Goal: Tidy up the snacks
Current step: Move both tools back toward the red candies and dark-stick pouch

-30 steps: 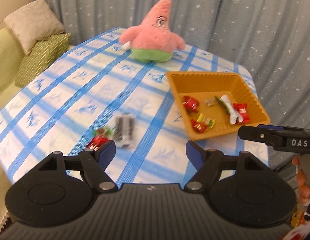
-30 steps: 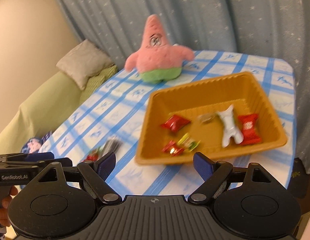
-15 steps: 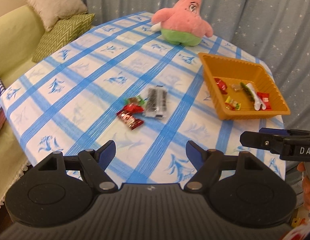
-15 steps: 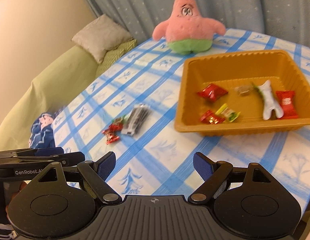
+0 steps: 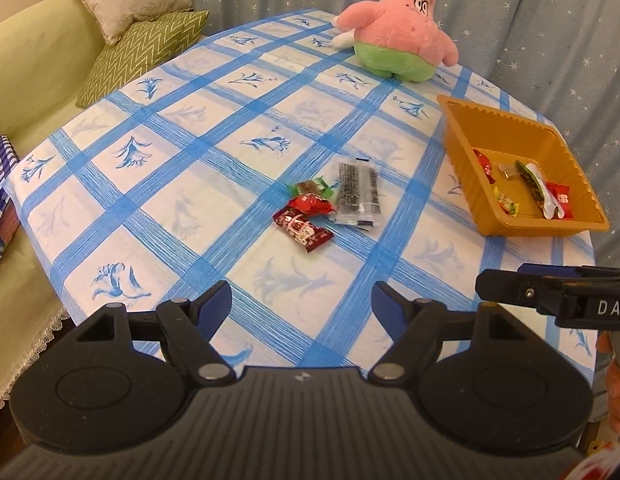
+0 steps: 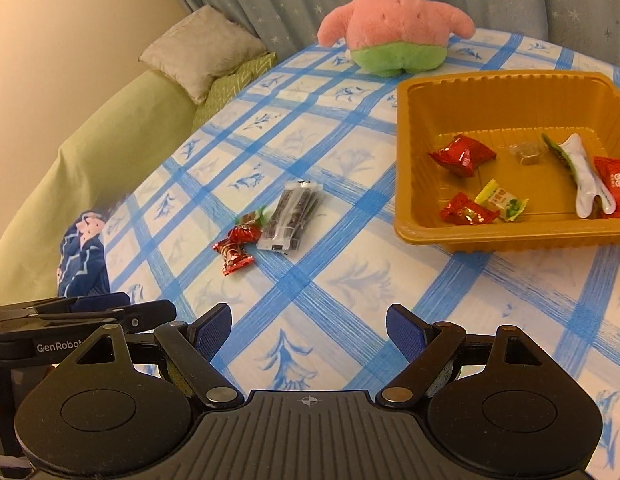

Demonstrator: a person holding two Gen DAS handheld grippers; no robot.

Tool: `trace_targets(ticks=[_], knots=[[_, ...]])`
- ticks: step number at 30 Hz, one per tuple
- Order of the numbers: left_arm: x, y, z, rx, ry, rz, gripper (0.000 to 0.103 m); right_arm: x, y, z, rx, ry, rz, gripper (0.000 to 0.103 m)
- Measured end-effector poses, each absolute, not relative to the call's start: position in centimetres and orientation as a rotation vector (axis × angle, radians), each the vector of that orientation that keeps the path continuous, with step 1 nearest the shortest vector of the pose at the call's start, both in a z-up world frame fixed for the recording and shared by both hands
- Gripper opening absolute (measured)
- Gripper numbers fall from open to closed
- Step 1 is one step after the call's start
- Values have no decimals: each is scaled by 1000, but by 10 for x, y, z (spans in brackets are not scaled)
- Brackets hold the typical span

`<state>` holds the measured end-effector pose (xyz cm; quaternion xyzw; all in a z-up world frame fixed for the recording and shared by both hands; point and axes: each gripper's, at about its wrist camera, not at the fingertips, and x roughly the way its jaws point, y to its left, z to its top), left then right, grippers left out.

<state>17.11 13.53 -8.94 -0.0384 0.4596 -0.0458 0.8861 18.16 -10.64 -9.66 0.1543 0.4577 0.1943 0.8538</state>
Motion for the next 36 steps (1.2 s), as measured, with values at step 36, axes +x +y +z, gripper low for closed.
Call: trace_targets(ticks=[36], knots=[[271, 139, -150, -108, 1009, -98, 54, 263, -74, -112, 364, 964, 368, 84]])
